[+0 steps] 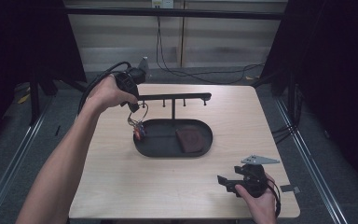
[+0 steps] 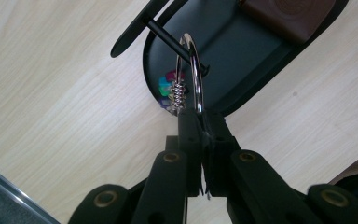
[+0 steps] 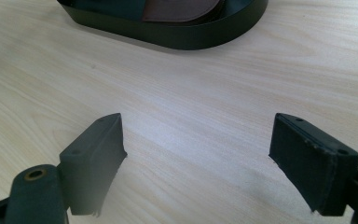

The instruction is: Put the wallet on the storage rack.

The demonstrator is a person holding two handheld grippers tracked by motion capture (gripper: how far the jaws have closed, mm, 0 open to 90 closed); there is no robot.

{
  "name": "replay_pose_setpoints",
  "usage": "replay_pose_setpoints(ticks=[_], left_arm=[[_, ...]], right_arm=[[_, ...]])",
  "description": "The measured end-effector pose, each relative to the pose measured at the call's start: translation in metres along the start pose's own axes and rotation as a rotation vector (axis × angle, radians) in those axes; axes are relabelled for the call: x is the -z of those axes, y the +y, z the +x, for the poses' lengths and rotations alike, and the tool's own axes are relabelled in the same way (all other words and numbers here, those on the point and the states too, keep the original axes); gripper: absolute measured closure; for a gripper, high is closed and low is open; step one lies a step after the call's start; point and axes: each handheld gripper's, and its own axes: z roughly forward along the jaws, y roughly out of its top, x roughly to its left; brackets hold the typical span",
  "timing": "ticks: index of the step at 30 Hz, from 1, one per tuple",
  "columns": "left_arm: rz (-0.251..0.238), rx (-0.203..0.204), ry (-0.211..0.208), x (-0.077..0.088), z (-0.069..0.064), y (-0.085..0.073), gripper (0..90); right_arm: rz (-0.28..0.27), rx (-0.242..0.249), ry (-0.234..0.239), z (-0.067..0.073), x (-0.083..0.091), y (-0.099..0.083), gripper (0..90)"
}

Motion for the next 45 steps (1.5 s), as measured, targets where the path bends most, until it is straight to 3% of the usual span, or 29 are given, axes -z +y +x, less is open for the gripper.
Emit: replay_pose_setpoints(ticks=[13, 21, 25, 28, 37, 45], left_arm=[[0.006, -0.006, 0.029, -0.011, -0.004, 0.009, 86.6], [-0.020, 0.006, 0.053, -0.008, -0.003, 0.005, 81.0], [-0.024, -0.012, 0.064, -0.006, -0.005, 0.005, 75.4], [-0.042, 0.003, 0.070, -0.004, -0.003, 0.003, 69.7], [-0.131, 0.055, -0.014, -0.004, 0.008, -0.014, 52.8], [-0.207, 0.101, -0.052, -0.007, 0.015, -0.028, 42.3]], right_arm=[[-0.002, 0.003, 0.004, 0.000, 0.000, 0.000, 17.4], [0.001, 0.003, 0.004, 0.001, -0.001, 0.000, 17.4], [0.005, 0.006, 0.006, 0.001, -0.002, 0.000, 17.4], [0.001, 0.008, 0.008, 0.001, -0.001, 0.000, 17.4], [0.002, 0.010, 0.003, 0.001, -0.001, 0.001, 17.4], [0.006, 0.008, 0.004, 0.002, -0.003, 0.002, 17.5]])
